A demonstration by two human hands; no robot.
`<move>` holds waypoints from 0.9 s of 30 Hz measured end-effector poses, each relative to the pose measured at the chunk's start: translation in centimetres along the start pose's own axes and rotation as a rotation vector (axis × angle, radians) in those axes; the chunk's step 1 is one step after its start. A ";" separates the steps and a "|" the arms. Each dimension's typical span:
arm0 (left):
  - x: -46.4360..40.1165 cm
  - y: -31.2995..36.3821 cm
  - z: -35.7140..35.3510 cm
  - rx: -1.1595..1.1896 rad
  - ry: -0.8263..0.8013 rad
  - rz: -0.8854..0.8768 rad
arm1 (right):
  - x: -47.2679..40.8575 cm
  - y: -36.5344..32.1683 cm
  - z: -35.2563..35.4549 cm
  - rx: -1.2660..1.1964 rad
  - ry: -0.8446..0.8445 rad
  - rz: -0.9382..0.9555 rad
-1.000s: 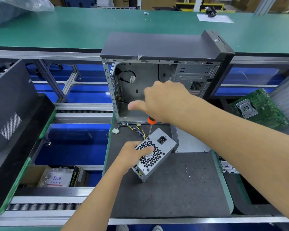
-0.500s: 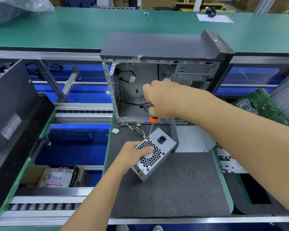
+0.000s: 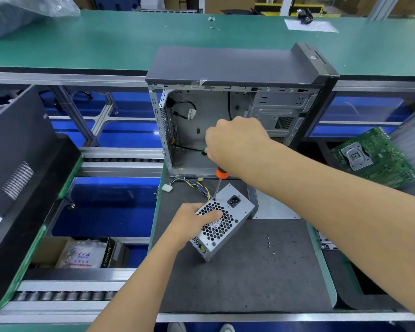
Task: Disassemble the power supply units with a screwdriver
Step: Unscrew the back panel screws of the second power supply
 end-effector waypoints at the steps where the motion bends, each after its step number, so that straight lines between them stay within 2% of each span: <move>1: 0.0 0.0 0.0 0.001 0.001 0.001 | -0.1 -0.1 -0.1 -0.021 0.021 0.020; 5: 0.1 0.1 0.0 -0.006 0.003 0.001 | -0.7 -0.5 -0.5 -0.115 0.026 0.136; 9: 0.1 0.1 0.1 -0.016 0.007 0.001 | -0.5 -0.3 -0.8 -0.319 -0.110 0.178; 11: 0.1 0.1 0.0 -0.014 0.005 0.003 | -0.4 -0.4 -0.9 -0.335 -0.141 0.183; 14: 0.1 0.1 0.0 -0.017 0.004 -0.003 | -0.3 0.2 -1.1 -0.280 -0.129 0.049; 16: 0.1 0.1 -0.1 -0.012 0.002 0.001 | -0.1 0.7 -0.9 -0.141 -0.085 -0.063; 19: 0.1 0.1 -0.1 -0.008 0.000 0.003 | -0.1 0.2 -0.4 0.008 0.039 -0.018; 23: 0.1 0.2 0.0 -0.018 0.006 -0.001 | -0.2 0.2 -0.2 -0.121 0.060 0.066; 27: 0.2 0.1 -0.1 -0.004 -0.002 0.002 | -0.3 0.3 -0.2 -0.339 -0.067 0.117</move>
Point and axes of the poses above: each hand's wrist, its own x-axis away from the middle knuckle, its own z-axis out of the back of the hand, y = z × x, the point moved 7 cm from there along -x, towards the middle knuckle, and after that the axes turned 4 degrees about -y, right-handed, at the moved point
